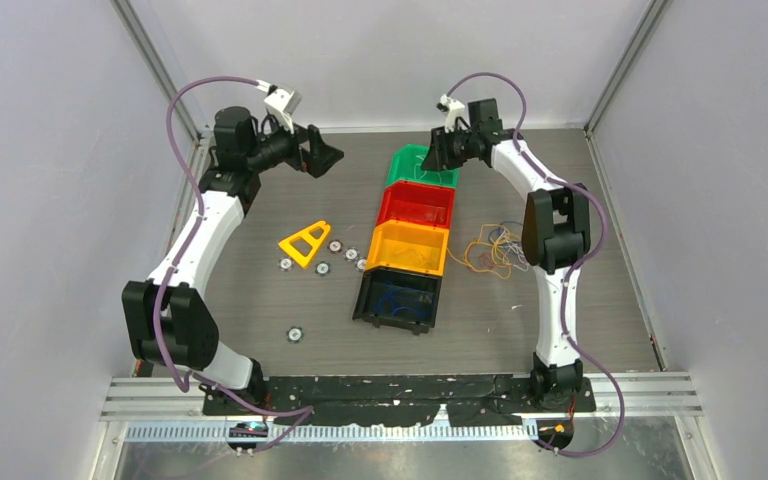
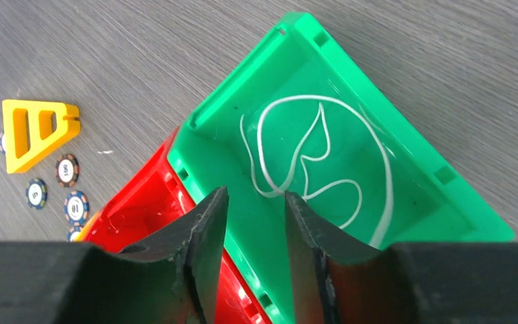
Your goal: Untangle the cables
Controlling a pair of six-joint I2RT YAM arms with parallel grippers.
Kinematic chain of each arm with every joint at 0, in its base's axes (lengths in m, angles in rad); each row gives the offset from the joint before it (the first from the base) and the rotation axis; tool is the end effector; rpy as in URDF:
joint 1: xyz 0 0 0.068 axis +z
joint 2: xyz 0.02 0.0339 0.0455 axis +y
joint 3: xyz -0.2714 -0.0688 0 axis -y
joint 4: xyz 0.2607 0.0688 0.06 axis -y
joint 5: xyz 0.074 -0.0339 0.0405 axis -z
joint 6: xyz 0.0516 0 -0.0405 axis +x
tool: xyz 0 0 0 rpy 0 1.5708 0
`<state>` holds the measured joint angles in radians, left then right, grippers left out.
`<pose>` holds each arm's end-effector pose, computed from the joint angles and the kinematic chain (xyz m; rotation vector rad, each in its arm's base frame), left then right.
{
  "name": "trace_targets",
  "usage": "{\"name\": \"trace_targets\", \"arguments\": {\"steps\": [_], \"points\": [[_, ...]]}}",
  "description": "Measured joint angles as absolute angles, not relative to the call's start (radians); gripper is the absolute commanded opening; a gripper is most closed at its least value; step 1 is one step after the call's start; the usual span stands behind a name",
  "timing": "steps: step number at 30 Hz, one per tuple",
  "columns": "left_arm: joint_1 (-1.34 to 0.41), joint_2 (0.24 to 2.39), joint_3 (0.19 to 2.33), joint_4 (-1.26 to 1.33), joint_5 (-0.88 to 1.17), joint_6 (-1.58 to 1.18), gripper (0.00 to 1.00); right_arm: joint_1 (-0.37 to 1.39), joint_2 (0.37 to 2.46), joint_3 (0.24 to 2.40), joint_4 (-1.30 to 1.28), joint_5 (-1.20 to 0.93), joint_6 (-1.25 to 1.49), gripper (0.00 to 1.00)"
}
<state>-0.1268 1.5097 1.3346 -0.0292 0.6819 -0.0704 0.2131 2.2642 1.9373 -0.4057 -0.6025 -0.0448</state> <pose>0.3751 -0.0806 0.3749 0.5445 1.7033 -0.7443 0.5277 0.1441 0.2174 -0.5966 2.1854 0.7788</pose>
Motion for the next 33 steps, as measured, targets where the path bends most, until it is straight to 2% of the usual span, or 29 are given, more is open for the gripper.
{"name": "trace_targets", "arguments": {"steps": [1,2,4,6,14,17,20,25,33], "points": [[-0.127,1.510,1.335,-0.030,0.684,-0.070,0.99,0.209,2.261,1.937,-0.413,-0.598,-0.046,0.50],[-0.126,1.510,1.335,-0.031,0.687,-0.070,0.99,0.207,2.257,1.937,-0.422,-0.594,-0.047,0.58],[-0.126,1.510,1.335,-0.031,0.699,-0.071,0.99,0.196,2.238,1.937,-0.456,-0.593,-0.059,0.68],[-0.126,1.510,1.336,-0.032,0.715,-0.071,0.99,0.179,2.201,1.937,-0.505,-0.593,-0.086,0.73],[-0.154,1.534,1.378,-0.039,0.785,-0.020,0.99,0.067,1.923,1.905,-0.819,-0.580,-0.421,0.79],[-0.194,1.541,1.389,-0.052,0.805,0.016,0.99,0.024,1.795,1.777,-0.940,-0.535,-0.587,0.78],[-0.245,1.546,1.393,-0.076,0.826,0.061,0.99,0.025,1.747,1.638,-1.019,-0.491,-0.686,0.68],[-0.310,1.551,1.403,-0.126,0.839,0.127,0.99,0.044,1.830,1.544,-1.040,-0.436,-0.726,0.60],[-0.340,1.551,1.404,-0.159,0.828,0.162,0.99,0.084,1.942,1.541,-0.928,-0.332,-0.732,0.60]]}}
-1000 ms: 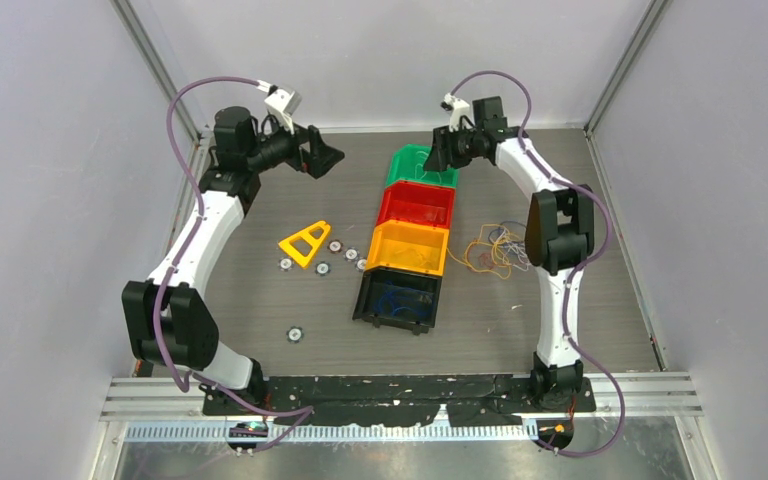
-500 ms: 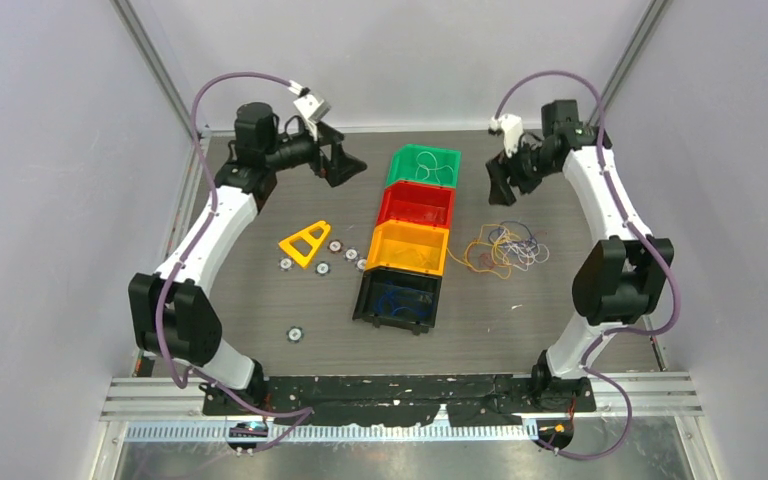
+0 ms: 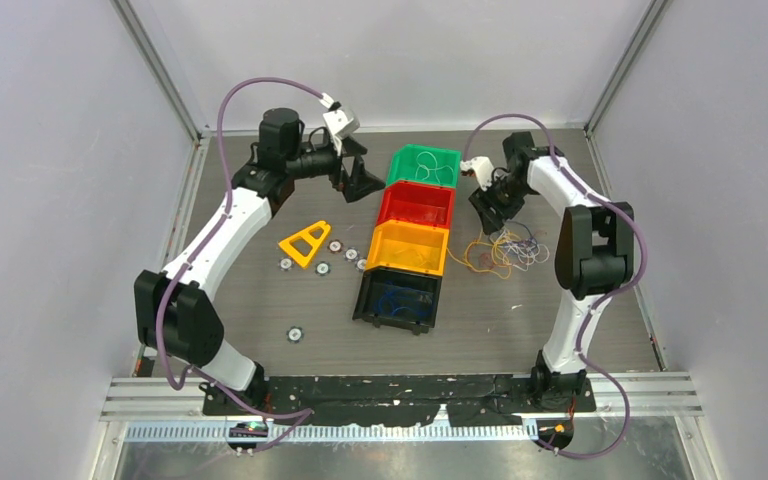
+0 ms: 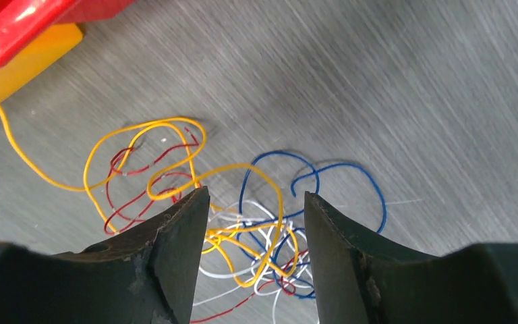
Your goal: Untangle the cables
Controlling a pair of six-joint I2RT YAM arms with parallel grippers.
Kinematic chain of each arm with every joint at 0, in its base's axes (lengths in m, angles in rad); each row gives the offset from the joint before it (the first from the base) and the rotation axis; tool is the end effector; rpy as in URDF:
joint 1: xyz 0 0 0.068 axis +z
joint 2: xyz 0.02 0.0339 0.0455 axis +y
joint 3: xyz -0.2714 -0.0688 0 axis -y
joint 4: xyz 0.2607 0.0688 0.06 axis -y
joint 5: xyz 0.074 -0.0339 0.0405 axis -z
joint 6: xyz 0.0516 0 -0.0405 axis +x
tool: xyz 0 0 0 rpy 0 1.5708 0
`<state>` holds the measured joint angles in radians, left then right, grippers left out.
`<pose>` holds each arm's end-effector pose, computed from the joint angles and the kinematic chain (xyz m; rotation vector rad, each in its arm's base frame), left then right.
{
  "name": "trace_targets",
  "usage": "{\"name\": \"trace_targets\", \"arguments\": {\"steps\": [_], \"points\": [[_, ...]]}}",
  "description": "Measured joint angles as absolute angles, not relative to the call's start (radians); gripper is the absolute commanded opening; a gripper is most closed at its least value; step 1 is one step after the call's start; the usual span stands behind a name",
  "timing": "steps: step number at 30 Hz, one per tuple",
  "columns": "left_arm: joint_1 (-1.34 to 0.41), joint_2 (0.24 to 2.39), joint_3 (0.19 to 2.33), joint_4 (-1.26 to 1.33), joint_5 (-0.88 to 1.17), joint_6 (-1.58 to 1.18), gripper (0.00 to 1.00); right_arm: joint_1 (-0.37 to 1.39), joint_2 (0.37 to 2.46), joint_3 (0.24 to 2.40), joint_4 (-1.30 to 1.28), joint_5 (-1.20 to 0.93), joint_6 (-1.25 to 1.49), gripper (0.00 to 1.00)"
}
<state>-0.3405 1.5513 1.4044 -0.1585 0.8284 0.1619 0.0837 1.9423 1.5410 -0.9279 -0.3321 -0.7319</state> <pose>0.3504 -0.1645 0.3733 0.9968 1.5792 -0.8945 0.4085 0.0512 0.2006 -1.1584 2.5383 0.3353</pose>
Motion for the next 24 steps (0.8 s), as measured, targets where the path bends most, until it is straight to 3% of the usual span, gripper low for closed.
{"name": "trace_targets", "arguments": {"steps": [6,8,11,13,19,24], "points": [[-0.340,1.550,1.404,-0.165,0.804,0.158,0.99,0.126,1.981,1.538,-0.849,-0.281,-0.741,0.57],[-0.340,1.549,1.404,-0.168,0.797,0.157,0.99,0.134,1.997,1.538,-0.821,-0.277,-0.740,0.49],[-0.340,1.547,1.404,-0.169,0.788,0.152,0.99,0.136,2.008,1.538,-0.799,-0.274,-0.747,0.22],[-0.340,1.547,1.404,-0.170,0.784,0.143,0.99,0.136,2.009,1.538,-0.789,-0.274,-0.757,0.09],[-0.340,1.551,1.442,-0.178,0.778,0.131,0.99,0.110,1.973,1.505,-0.780,-0.321,-0.763,0.05],[-0.343,1.572,1.496,-0.173,0.778,0.115,0.99,-0.004,1.795,1.501,-0.803,-0.488,-0.698,0.05]]}}
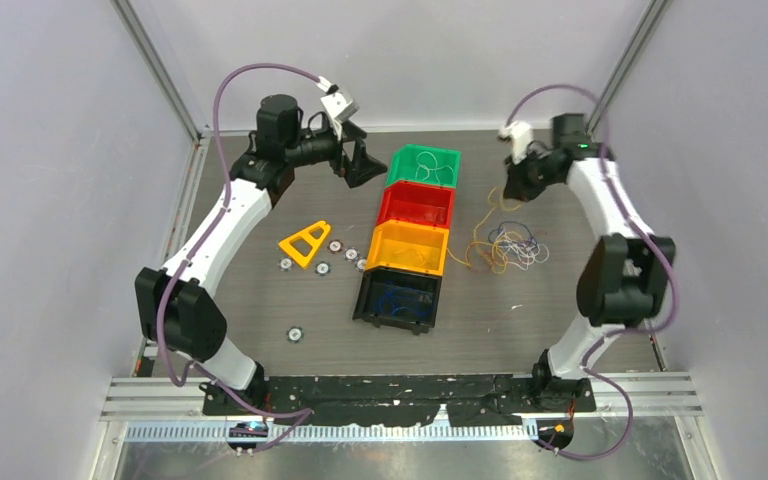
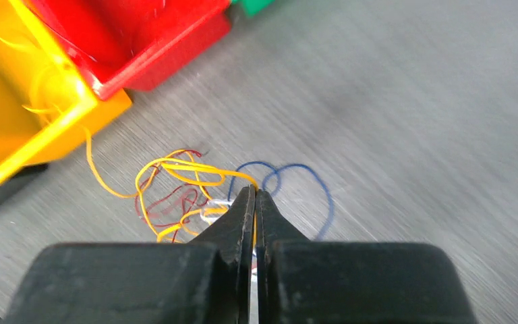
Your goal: Untangle the cables
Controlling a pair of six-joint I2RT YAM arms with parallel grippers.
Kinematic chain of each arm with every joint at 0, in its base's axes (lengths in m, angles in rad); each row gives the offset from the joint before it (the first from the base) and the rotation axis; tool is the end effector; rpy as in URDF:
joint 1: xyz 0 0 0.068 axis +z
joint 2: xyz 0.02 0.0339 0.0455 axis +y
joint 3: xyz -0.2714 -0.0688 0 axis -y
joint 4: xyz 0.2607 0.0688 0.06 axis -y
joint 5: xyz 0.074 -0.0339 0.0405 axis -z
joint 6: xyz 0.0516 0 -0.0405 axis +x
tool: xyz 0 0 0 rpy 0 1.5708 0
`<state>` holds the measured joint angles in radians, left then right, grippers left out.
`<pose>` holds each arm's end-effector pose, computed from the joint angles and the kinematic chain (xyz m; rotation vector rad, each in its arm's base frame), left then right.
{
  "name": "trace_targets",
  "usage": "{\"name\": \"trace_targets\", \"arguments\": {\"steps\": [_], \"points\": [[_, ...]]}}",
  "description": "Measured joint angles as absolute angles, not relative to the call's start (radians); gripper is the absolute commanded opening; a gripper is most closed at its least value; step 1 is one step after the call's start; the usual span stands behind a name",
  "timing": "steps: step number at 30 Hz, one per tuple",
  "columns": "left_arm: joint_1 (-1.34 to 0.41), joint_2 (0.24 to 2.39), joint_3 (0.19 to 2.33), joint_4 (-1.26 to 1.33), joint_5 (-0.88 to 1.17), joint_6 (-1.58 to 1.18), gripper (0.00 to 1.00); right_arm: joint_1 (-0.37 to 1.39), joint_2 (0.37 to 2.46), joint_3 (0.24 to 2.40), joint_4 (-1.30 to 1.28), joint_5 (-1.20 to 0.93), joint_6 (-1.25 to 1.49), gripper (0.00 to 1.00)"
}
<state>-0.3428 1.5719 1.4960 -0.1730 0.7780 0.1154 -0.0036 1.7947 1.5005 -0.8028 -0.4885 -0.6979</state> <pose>0.3572 -0.1659 0.3977 0.9371 1.5717 -0.8638 0.4018 0.0228 0.2536 -0.9962 2.3093 0.3793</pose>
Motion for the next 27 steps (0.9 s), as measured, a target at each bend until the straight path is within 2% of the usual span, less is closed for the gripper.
{"name": "trace_targets", "arguments": {"steps": [6,13,19,24,27], "points": [[-0.380,1.623,1.548,-0.174,0.778,0.139,0.99,-0.183,1.502,1.581,-0.764,-0.702,-0.522,0.05],[-0.484,1.673,1.663,-0.170,0.782,0.191,0.99,-0.205,1.257,1.614,-0.545,-0.860,-0.184,0.05],[-0.571,1.737,1.789,-0.106,0.813,0.178,0.99,-0.223,1.202,1.680,-0.334,-0.869,0.076,0.05],[-0.683,1.840,1.847,0.007,0.846,0.126,0.99,-0.225,1.202,1.719,-0.263,-0.848,0.162,0.05],[-0.757,1.937,1.898,0.057,0.867,0.079,0.89,-0.225,1.202,1.719,-0.253,-0.828,0.179,0.06]]}}
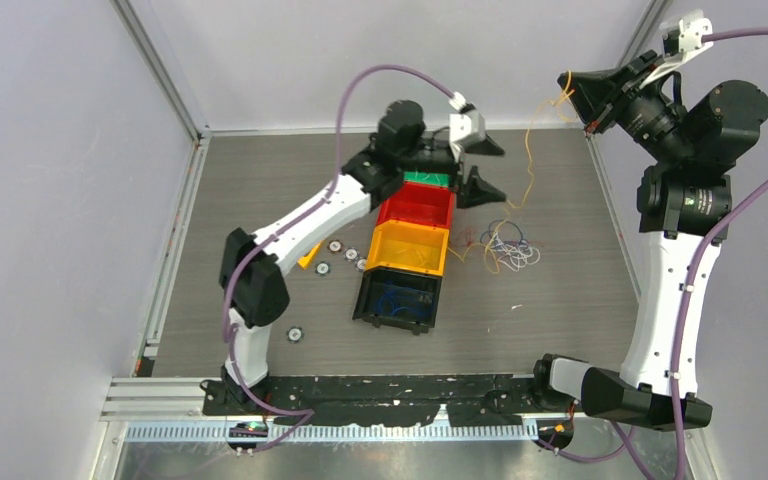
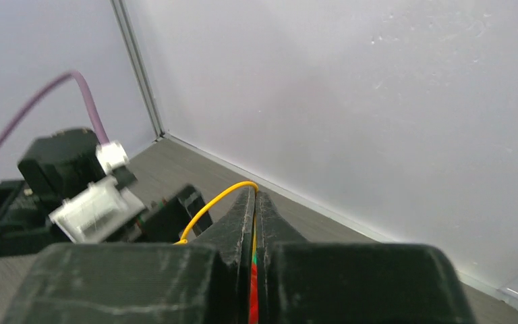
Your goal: Untangle the cables
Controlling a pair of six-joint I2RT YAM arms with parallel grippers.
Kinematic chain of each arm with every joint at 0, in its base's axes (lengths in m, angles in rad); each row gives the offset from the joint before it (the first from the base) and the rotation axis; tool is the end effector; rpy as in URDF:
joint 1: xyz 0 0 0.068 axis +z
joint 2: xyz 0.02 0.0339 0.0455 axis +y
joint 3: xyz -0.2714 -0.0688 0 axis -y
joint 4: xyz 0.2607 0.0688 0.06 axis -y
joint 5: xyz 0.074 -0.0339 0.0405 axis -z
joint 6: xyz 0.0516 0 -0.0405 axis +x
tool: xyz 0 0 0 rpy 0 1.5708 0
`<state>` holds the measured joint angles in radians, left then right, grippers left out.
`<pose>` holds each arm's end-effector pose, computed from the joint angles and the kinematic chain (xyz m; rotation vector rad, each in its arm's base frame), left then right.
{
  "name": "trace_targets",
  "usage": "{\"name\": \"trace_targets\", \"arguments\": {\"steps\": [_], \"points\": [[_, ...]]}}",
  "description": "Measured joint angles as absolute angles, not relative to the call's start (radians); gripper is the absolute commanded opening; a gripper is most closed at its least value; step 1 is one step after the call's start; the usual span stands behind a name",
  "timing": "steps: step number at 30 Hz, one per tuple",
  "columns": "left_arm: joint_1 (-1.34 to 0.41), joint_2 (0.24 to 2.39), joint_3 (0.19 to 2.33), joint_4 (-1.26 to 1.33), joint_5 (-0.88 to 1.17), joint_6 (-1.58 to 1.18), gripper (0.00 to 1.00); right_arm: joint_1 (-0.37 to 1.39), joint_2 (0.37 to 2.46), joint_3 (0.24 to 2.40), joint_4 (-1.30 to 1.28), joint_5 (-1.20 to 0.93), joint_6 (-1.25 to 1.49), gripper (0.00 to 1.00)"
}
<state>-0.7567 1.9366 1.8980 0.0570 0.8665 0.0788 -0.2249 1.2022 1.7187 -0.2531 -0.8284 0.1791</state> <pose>0.3273 -0.3631 0.4188 1.2788 1.1053 -1.1849 0.2272 -0.0130 0.5759 -0.4429 1.3410 0.5017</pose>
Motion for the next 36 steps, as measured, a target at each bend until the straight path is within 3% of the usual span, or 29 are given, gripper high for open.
{"name": "trace_targets", "arguments": {"steps": [10,15,19,26,32,36], "points": [[-0.865,2.062,1.896,0.109,0.917,-0.007,0.69,-0.245,1.205,1.763,-0.243,-0.762,0.221,0.05],[-0.867,2.062,1.866,0.121,0.869,0.031,0.38,-0.262,1.209,1.809,-0.214,-0.762,0.264,0.05],[-0.863,2.062,1.863,0.121,0.838,0.067,0.02,-0.281,1.209,1.815,-0.195,-0.770,0.290,0.05],[-0.848,2.048,1.849,0.109,0.785,0.126,0.00,-0.402,1.184,1.745,-0.232,-0.772,0.204,0.06],[-0.831,2.022,2.060,0.089,0.760,0.139,0.00,-0.482,1.117,1.361,-0.366,-0.759,-0.127,0.05],[-0.826,1.998,2.236,0.112,0.726,0.127,0.00,-0.462,1.187,1.090,-0.503,-0.755,-0.300,0.05]]}}
